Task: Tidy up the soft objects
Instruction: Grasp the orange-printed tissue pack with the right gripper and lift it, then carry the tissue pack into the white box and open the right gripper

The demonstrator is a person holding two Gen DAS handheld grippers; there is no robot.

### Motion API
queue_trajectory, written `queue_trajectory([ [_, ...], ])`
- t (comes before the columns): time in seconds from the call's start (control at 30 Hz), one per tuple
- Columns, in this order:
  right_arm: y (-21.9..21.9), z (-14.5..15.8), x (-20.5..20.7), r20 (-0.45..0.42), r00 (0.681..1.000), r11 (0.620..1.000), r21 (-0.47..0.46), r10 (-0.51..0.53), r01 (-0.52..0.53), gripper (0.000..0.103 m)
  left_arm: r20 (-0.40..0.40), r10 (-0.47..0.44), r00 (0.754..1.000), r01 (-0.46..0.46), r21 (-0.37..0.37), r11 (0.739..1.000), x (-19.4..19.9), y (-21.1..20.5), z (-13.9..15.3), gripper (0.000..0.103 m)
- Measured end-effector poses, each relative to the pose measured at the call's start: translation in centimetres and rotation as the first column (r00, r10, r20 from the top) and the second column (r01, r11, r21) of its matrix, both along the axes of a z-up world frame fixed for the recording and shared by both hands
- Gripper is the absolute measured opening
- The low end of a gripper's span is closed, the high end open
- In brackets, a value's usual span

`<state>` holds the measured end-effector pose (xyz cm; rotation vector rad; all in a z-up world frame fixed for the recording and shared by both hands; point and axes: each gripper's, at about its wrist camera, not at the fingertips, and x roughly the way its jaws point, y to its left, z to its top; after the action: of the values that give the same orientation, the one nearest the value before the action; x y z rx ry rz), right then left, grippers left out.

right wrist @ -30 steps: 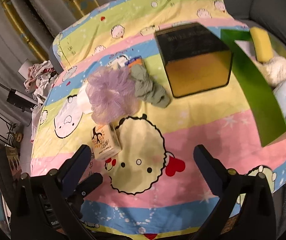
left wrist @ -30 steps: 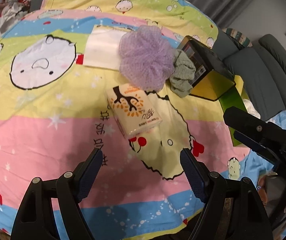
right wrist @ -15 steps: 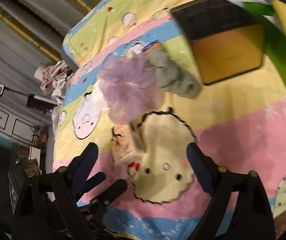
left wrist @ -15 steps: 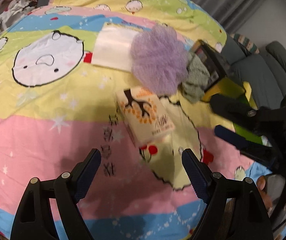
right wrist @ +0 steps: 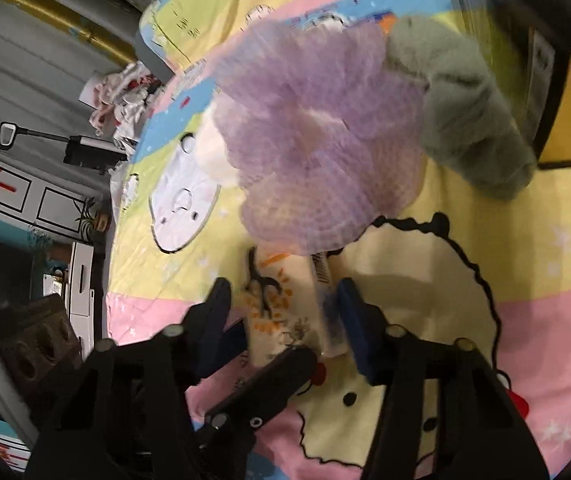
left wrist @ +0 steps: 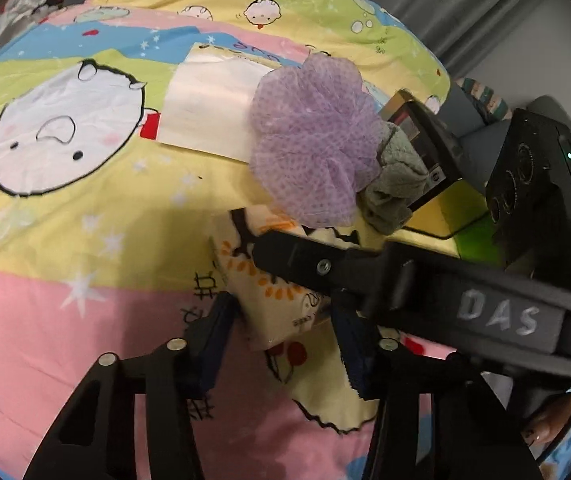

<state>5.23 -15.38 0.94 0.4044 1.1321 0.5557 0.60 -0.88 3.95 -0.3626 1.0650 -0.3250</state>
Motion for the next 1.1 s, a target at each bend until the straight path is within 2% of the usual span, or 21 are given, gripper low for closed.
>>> queue_trajectory([
  [0.03,0.0,-0.2,-0.1,0.003,1.000,1.000,-0.007,0.000,0.000,0.044,0.008,-0.002,1.000,0.001,0.017,1.000,0.0,-0.1,0.1,0.045],
  [0.1,-0.4,-0.1,-0.3,0.012,1.000,1.000,0.004,-0.002,0.002,0.041,0.021,-0.013,1.000,0.013,0.031,0.999,-0.1,-0.4,0.8,0.045],
  [0.17,-1.0,0.4,-0.9,0.018,1.000,1.000,0.029,-0.013,0.012,0.041,0.041,-0.034,0.999,0.032,0.053,0.998,-0.5,-1.0,1.5,0.045],
  [0.37,-4.2,3.3,-3.3,0.111,0.992,0.996,0.059,-0.066,0.060,0.042,0.134,-0.104,0.985,0.094,0.083,0.992,-2.1,-3.3,4.5,0.045],
  [0.5,-6.6,5.3,-5.0,0.177,0.978,0.990,0.101,-0.114,0.097,0.042,0.212,-0.158,0.964,0.137,0.113,0.984,-3.0,-5.6,7.2,0.045],
  [0.73,-11.8,8.5,-7.5,0.280,0.928,0.964,0.166,-0.247,0.207,0.043,0.326,-0.276,0.904,0.242,0.140,0.960,-3.6,-10.7,10.9,0.045],
  [0.83,-14.8,9.3,-8.2,0.308,0.898,0.945,0.190,-0.315,0.266,0.043,0.370,-0.329,0.869,0.299,0.137,0.944,-3.5,-13.6,11.8,0.045],
  [1.1,-23.1,10.2,-7.9,0.319,0.802,0.860,0.259,-0.505,0.439,0.043,0.406,-0.445,0.798,0.442,0.105,0.891,-0.5,-21.3,12.8,0.045],
])
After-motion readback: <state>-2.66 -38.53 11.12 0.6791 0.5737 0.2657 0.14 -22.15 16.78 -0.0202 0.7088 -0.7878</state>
